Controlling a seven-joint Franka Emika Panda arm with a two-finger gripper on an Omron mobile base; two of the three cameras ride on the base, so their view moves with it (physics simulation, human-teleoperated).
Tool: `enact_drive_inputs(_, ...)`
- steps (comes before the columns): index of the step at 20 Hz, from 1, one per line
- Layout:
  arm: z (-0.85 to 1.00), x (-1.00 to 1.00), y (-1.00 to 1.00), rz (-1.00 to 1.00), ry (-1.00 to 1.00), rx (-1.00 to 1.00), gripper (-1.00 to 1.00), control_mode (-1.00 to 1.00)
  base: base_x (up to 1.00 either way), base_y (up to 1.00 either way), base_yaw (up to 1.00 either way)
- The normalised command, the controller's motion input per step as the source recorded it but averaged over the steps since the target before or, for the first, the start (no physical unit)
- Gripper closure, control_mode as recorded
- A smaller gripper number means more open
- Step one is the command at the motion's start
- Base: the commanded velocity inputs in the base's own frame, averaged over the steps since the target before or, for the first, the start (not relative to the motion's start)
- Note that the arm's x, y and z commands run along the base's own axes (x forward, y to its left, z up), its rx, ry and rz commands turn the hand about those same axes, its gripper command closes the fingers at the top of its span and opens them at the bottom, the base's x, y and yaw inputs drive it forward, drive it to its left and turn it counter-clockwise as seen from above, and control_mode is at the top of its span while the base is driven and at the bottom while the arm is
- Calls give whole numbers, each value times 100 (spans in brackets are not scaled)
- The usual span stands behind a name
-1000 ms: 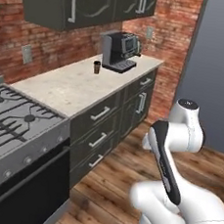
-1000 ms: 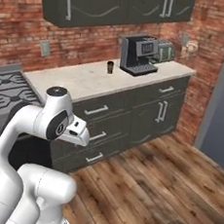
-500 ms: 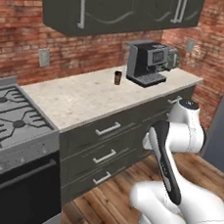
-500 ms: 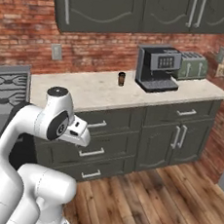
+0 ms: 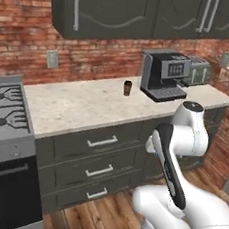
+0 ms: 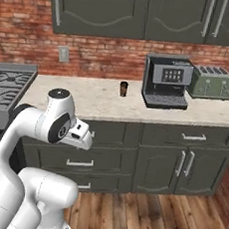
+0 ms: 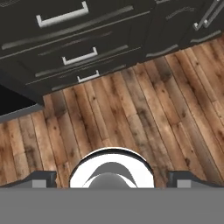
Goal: Move the drinks to the dining counter.
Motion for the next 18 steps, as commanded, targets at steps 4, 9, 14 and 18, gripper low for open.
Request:
enact_drive_inputs(4, 0, 0, 0, 0, 0, 0, -100, 100, 56, -41, 45)
enact_drive_inputs(9, 0, 0, 0, 0, 0, 0, -100, 100, 56, -33, 38)
enact_drive_inputs(14, 0, 0, 0, 0, 0, 0, -100, 100, 47, -57, 19)
enact_drive_inputs(18, 0, 0, 0, 0, 0, 0, -100, 100, 60, -61, 7)
